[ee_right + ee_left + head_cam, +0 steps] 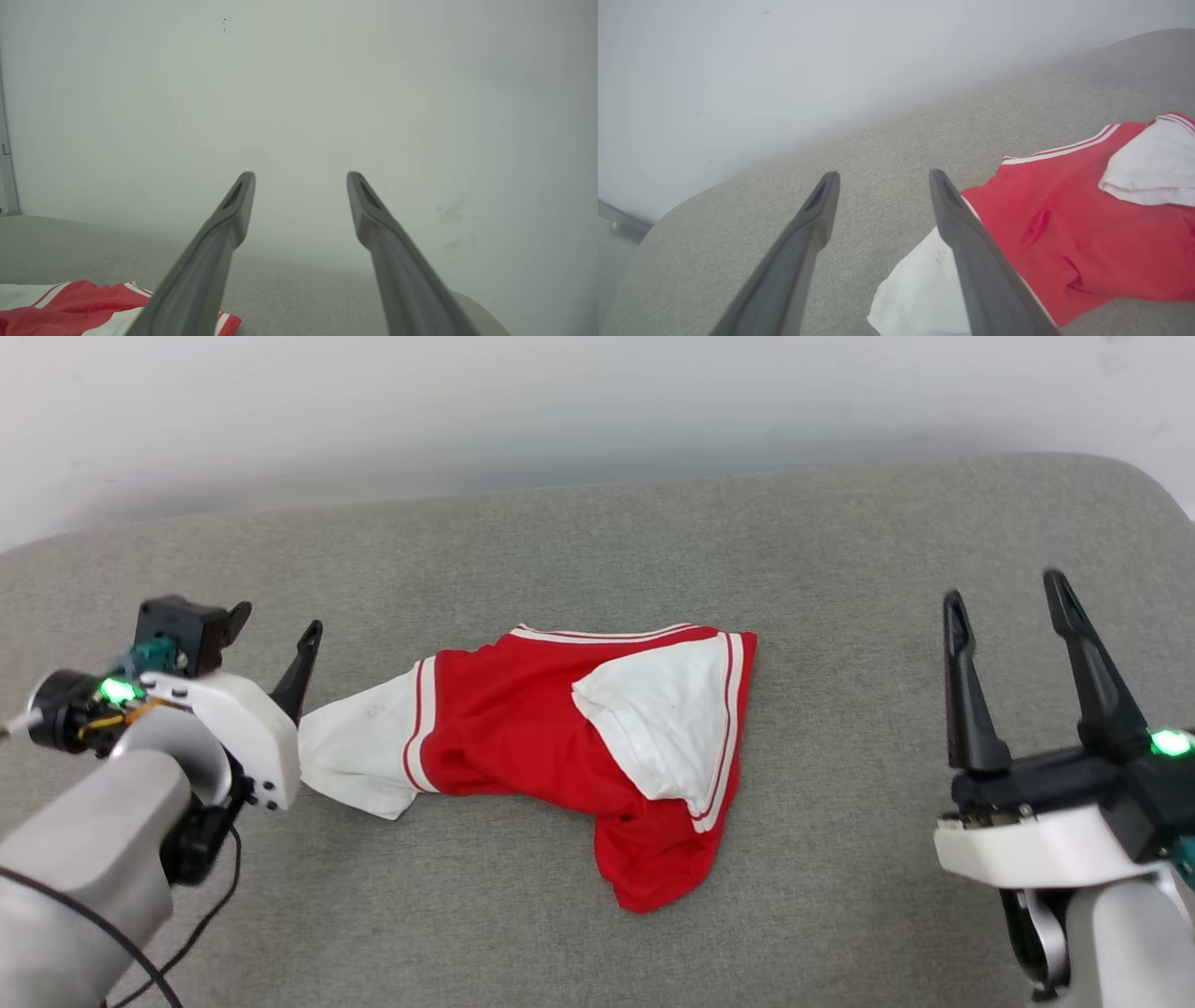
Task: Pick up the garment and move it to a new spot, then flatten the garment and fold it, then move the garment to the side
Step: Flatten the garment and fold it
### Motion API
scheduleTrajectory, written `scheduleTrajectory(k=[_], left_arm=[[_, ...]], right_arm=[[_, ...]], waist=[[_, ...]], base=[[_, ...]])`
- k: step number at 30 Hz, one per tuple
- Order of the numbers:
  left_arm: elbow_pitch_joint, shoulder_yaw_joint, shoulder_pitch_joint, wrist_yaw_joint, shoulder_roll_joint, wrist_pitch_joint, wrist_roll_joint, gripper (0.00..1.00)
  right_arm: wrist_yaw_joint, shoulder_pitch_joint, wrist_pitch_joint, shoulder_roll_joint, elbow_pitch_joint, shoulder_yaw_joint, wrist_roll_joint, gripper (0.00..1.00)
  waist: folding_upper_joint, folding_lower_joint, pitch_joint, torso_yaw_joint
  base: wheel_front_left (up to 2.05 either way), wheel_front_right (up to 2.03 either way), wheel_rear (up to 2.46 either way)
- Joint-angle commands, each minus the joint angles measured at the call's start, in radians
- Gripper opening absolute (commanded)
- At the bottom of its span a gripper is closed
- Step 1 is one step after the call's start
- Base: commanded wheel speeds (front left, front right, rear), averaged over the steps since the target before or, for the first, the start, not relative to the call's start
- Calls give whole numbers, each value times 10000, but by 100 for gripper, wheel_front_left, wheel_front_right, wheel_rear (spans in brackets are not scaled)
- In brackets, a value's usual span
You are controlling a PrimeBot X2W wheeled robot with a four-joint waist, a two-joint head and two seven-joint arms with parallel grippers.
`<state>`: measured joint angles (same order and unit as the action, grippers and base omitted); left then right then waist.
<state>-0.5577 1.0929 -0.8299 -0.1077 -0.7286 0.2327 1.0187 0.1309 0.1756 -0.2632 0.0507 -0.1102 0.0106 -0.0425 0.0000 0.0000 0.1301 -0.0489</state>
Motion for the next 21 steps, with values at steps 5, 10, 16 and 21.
scheduleTrajectory(k=[5,10,16,21], left_arm=[[2014,-1617,1363,-1811,-87,334,-800,100],[4309,-4082,3672,-3486,315,323,-2429,100],[6000,-6416,6246,-3992,1478,324,-4350,100],[6534,-7814,7584,-3618,2659,325,-5326,100]], right_arm=[[-5,1317,-23,480,-28,752,-371,100],[-3,2473,-21,1133,835,1793,-35,100],[-3,4281,1450,2203,3017,4065,1369,100],[-5,5970,3869,3129,3767,6354,3803,100]], waist=[[0,0,-78,257],[0,0,-19,356],[0,0,56,402],[0,0,236,504]], base=[[0,0,0],[0,0,0],[0,0,0],[0,0,0]])
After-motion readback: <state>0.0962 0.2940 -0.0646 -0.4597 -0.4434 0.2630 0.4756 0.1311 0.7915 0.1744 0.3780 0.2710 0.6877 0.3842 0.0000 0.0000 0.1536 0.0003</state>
